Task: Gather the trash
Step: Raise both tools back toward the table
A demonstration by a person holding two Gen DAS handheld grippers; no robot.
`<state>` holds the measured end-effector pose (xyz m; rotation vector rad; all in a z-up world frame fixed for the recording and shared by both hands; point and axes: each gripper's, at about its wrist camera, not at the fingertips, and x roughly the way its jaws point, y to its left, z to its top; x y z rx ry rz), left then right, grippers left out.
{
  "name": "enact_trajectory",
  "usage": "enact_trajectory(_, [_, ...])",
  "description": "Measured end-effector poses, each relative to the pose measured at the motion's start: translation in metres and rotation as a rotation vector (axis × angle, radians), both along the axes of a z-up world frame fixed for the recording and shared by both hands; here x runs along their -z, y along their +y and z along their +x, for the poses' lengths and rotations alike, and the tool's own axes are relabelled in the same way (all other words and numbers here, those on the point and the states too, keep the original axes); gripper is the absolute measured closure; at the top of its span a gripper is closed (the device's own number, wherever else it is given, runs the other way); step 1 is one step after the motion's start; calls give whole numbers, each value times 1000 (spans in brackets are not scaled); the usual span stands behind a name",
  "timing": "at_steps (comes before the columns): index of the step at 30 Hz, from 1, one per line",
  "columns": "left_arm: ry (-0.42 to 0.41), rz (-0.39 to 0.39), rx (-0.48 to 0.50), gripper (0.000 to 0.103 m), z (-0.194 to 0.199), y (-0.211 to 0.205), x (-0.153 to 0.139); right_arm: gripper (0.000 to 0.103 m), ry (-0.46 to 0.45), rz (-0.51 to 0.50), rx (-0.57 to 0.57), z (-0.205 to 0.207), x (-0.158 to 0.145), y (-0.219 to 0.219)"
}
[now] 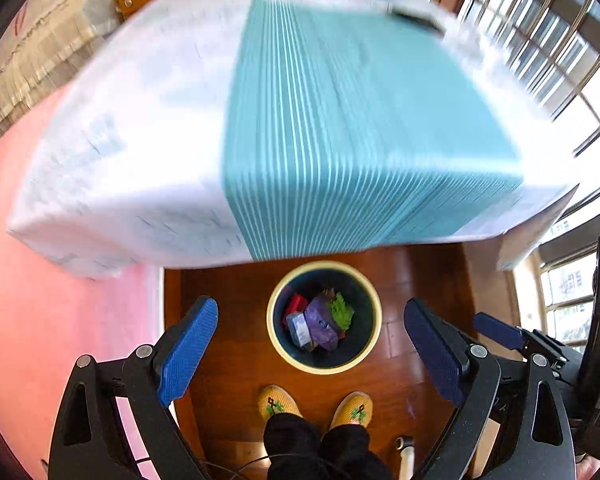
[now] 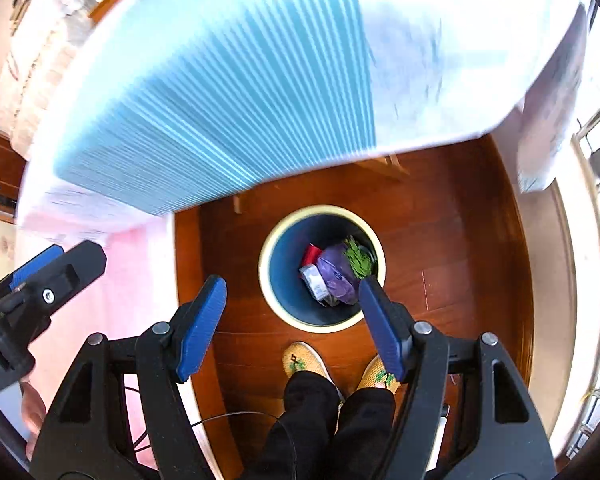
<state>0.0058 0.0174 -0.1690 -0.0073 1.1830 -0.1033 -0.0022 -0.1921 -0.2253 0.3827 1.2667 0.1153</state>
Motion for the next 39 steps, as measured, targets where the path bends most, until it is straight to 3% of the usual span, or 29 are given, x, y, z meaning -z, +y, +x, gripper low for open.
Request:
enact_trajectory(10, [-140,2,29,8,-14,16,-139,36,-200,-37,-62,-4,-143,11])
enact_trajectory(19, [-283,3,100,8,3,20,-230,36,-302,-65,-48,6,-208,26])
enact_trajectory(26, [-347,7,158,8,37,25,-256,36,-368,-103,7,35,-229,28])
enact_trajectory(35, [-375,8,191,8,93,34,-261,36,-415,-171,56,85,-246,18])
enact_trajectory(39, [-371,11,170,8,125,31,-260,36,-414,-197,19,123,-245,7])
